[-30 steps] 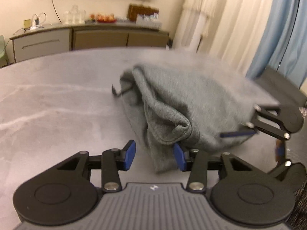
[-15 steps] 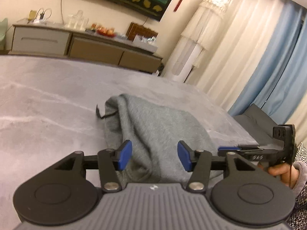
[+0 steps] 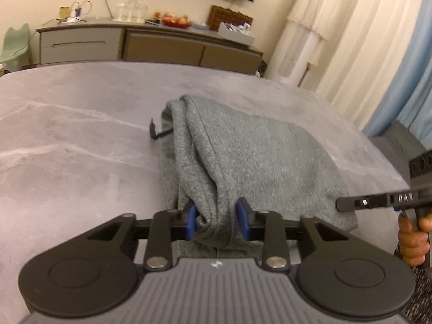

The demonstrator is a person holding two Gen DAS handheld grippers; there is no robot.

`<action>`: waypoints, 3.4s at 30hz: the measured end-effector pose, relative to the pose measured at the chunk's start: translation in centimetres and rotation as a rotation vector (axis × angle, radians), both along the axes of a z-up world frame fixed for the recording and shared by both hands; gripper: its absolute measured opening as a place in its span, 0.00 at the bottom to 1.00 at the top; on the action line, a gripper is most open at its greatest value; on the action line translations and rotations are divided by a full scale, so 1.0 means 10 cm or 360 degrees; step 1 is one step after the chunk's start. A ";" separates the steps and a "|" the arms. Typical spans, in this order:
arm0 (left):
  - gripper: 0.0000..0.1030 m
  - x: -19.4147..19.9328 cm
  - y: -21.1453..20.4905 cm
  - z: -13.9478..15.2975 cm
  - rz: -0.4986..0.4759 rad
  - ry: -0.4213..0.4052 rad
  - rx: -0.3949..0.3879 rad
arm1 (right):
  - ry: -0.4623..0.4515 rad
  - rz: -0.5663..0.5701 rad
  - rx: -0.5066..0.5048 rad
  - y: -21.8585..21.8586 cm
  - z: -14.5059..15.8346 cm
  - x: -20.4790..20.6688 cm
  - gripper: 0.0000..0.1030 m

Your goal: Fold clothes

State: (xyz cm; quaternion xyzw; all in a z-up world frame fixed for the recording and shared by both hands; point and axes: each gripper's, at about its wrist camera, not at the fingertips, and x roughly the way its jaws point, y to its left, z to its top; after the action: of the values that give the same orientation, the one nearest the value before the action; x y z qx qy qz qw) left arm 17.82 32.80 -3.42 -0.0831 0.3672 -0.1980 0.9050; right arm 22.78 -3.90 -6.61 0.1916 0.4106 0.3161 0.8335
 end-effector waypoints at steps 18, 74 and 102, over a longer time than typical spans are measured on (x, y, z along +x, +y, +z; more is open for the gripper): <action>0.36 -0.32 -0.05 0.08 -0.0122 -0.0027 0.0133 | -0.0212 -0.0034 -0.0424 -0.04 0.16 0.05 0.22; 0.44 1.16 -2.06 -0.09 -0.0298 -0.0154 0.0551 | -0.0700 0.0285 -0.1055 -0.23 0.21 0.86 0.73; 0.46 1.10 -2.07 0.15 -0.0296 -0.0158 0.0313 | -0.0653 0.0156 -0.0818 -0.79 0.43 1.02 0.60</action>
State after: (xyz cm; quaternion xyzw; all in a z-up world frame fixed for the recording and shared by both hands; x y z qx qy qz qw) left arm 28.84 12.09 -1.94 0.0503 0.3458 -0.2479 0.9036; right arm 32.94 -11.78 -2.30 -0.1126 0.3093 0.2738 0.9037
